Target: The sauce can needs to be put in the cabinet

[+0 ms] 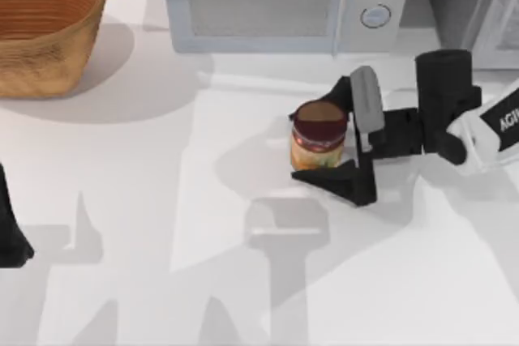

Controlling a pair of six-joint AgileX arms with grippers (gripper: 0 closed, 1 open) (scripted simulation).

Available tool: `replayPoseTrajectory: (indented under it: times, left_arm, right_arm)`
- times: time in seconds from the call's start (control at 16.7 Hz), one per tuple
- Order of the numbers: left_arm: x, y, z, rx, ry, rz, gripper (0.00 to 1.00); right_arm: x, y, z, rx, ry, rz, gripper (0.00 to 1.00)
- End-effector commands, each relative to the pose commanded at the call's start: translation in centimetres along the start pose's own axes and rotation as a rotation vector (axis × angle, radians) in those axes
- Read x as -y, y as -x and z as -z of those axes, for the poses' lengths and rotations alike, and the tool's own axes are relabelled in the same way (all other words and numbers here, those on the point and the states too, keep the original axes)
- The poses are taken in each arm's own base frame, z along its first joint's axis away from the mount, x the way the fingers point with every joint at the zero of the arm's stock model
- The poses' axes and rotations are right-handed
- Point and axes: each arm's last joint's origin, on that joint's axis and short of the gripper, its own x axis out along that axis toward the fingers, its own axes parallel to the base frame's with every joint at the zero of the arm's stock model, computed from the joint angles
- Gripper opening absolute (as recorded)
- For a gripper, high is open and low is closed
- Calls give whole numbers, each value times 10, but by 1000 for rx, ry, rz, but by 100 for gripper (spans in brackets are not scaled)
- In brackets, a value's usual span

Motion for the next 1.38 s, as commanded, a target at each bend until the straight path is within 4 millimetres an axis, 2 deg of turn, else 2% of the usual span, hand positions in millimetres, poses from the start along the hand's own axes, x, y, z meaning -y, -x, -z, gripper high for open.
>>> replayPoseTrajectory:
  times: [0.66,1.26,1.38]
  left_arm:
    - [0,0,0,0,0,0,100]
    - [0,0,0,0,0,0,100]
    - [0,0,0,0,0,0,100]
  right_arm:
    - [0,0,0,0,0,0,2]
    - [1,2,-2,1,2,4,0]
    - [5,5,-15,1,4,13,0]
